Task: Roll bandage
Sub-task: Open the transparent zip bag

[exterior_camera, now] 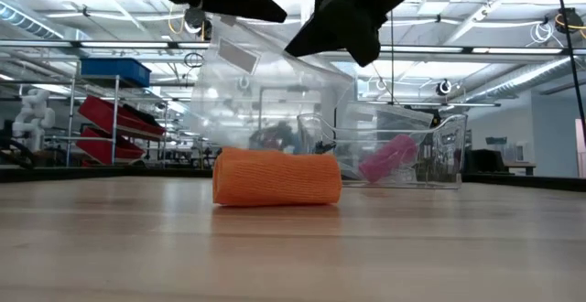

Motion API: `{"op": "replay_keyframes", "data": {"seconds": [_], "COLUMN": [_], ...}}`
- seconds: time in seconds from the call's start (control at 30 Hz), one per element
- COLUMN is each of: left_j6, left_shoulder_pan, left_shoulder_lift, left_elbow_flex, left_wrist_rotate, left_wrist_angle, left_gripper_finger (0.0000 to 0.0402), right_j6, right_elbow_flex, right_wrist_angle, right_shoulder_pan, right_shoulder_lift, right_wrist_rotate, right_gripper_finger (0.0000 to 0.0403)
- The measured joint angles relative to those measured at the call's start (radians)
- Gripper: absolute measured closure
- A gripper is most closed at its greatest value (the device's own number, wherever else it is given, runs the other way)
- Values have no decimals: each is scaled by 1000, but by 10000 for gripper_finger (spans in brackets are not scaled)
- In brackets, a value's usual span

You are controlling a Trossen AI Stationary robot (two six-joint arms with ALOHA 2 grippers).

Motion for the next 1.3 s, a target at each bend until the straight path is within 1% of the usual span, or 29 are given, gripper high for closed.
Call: {"op": "replay_keyframes", "data": {"seconds": [0.1, 0.33, 0.5, 0.63, 0.77, 0.87, 0.97, 1.07, 1.13, 1.17, 1.3], "left_j6": [-1, -4, -50, -51, -52, -53, -53, -53, -54, -53, -56], "left_shoulder_pan": [7, 16, 24, 42, 56, 59, 59, 59, 59, 59, 60], "left_shoulder_lift": [0, 0, 0, 0, 0, 0, 0, 0, 0, 0, 0], "left_elbow_flex": [0, 0, 0, 0, 0, 0, 0, 0, 0, 0, 0], "left_wrist_rotate": [1, 9, 9, -21, -26, -14, 69, 131, 148, 150, 150], "left_wrist_angle": [-10, -109, -138, -164, -194, -213, -223, -224, -232, -235, -235], "left_gripper_finger": [297, 297, 297, 297, 297, 299, 317, 353, 382, 390, 392], "right_j6": [-2, -33, -37, -48, -72, -81, -53, -26, -10, -2, 17], "right_elbow_flex": [0, 0, 0, 0, 0, 0, 0, 0, 0, 0, 0], "right_wrist_angle": [16, 67, 71, 73, 74, 74, 72, 67, 62, 59, 44], "right_shoulder_pan": [-4, -5, -5, 0, 12, 15, 15, 10, 6, 3, -6], "right_shoulder_lift": [11, 11, 11, 11, 11, 11, 11, 11, 11, 11, 11], "right_wrist_rotate": [-11, -31, -32, -31, -34, -72, -85, -87, -87, -87, -87], "right_gripper_finger": [403, 403, 403, 403, 403, 403, 403, 403, 403, 403, 403]}}
